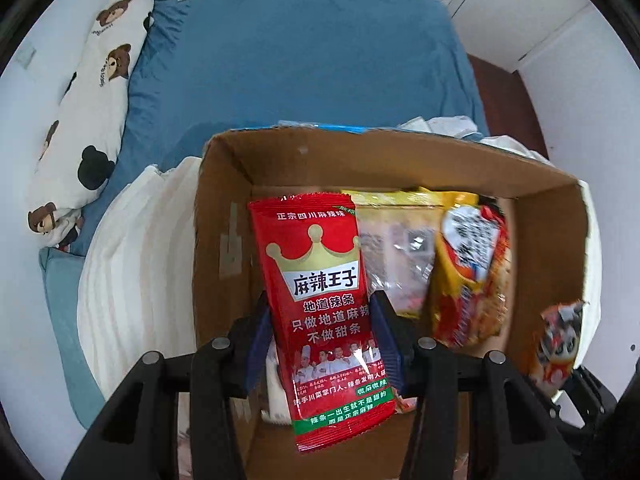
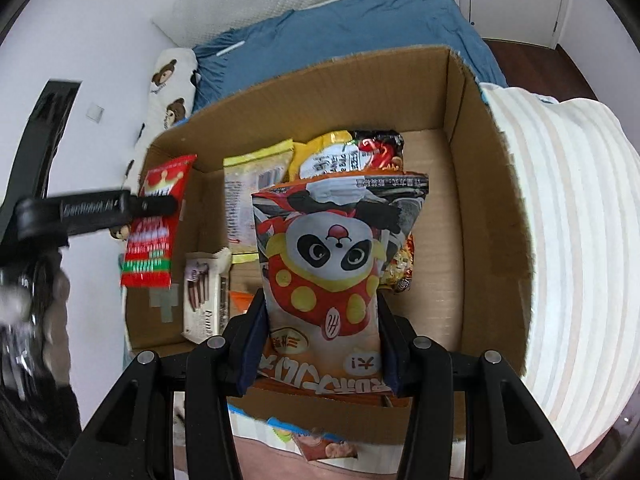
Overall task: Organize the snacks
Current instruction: 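Carry both packs into the cardboard box and open both tools to release, then lift both tools out of the box toward the remaining snacks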
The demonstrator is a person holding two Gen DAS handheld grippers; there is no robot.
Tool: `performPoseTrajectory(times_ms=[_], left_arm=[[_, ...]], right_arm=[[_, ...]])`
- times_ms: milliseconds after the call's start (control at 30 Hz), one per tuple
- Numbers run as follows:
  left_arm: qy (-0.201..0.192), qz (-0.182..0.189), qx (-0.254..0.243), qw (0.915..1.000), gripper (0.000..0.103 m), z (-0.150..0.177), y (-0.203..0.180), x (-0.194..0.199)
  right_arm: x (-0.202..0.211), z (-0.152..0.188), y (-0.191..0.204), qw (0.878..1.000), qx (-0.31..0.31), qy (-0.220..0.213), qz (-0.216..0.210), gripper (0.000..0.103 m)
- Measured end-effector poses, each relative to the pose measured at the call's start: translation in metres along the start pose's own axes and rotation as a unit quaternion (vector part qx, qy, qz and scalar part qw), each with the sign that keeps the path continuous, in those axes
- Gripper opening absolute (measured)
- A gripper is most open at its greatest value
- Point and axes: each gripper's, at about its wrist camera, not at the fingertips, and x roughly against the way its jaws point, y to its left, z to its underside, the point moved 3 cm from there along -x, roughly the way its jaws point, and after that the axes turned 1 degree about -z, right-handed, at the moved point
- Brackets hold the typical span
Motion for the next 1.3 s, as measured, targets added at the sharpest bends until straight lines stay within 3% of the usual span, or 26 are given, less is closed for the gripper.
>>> performPoseTrajectory(times_ms=[100, 167, 200, 233, 267, 333, 567, 833, 1100, 1300], left_arm=[[0.026, 0.003, 0.005, 0.9997, 0.045, -0.008, 0.005, -0.018], [0.041, 0.019, 0.008, 0.9989, 0.052, -0.009, 0.006, -0.028], [0.045, 0.015, 0.011, 0.9988, 0.056, -0.010, 0.007, -0.032], [0.045, 0.012, 0.011, 0.9989, 0.067, -0.009, 0.007, -0.034], [0.044, 0.014, 0.009, 0.9989, 0.078, -0.010, 0.006, -0.035], [0.039, 0.019, 0.009, 0.9990, 0.090, -0.009, 0.004, -0.037], [-0.008, 0.033, -0.002, 0.9994, 0.090, -0.001, -0.006, -0.022], [-0.063, 0.013, -0.017, 0.9978, 0.090, 0.025, -0.012, 0.007], [-0.104, 0.025, -0.013, 0.9942, 0.090, 0.072, -0.016, 0.044], [-0.164, 0.002, -0.025, 0.9862, 0.090, 0.118, -0.021, 0.079]], right_arm=[[-0.012, 0.000, -0.001, 1.000, -0.004, 0.018, 0.010, 0.052], [-0.023, 0.003, -0.003, 0.998, -0.006, 0.050, 0.031, 0.069], [-0.029, 0.004, -0.003, 0.997, -0.004, 0.065, 0.043, 0.089], [-0.032, 0.005, -0.002, 0.997, -0.001, 0.069, 0.047, 0.095], [-0.034, 0.005, -0.002, 0.997, 0.000, 0.065, 0.052, 0.095], [-0.037, 0.005, -0.003, 0.996, -0.002, 0.067, 0.061, 0.095], [-0.034, -0.001, -0.002, 0.997, -0.012, 0.052, 0.063, 0.097], [-0.013, -0.001, 0.001, 0.997, -0.006, 0.020, 0.076, 0.097], [0.013, 0.012, 0.004, 0.997, -0.003, -0.010, 0.074, 0.097], [0.040, 0.033, 0.017, 0.997, 0.016, -0.041, 0.070, 0.097]])
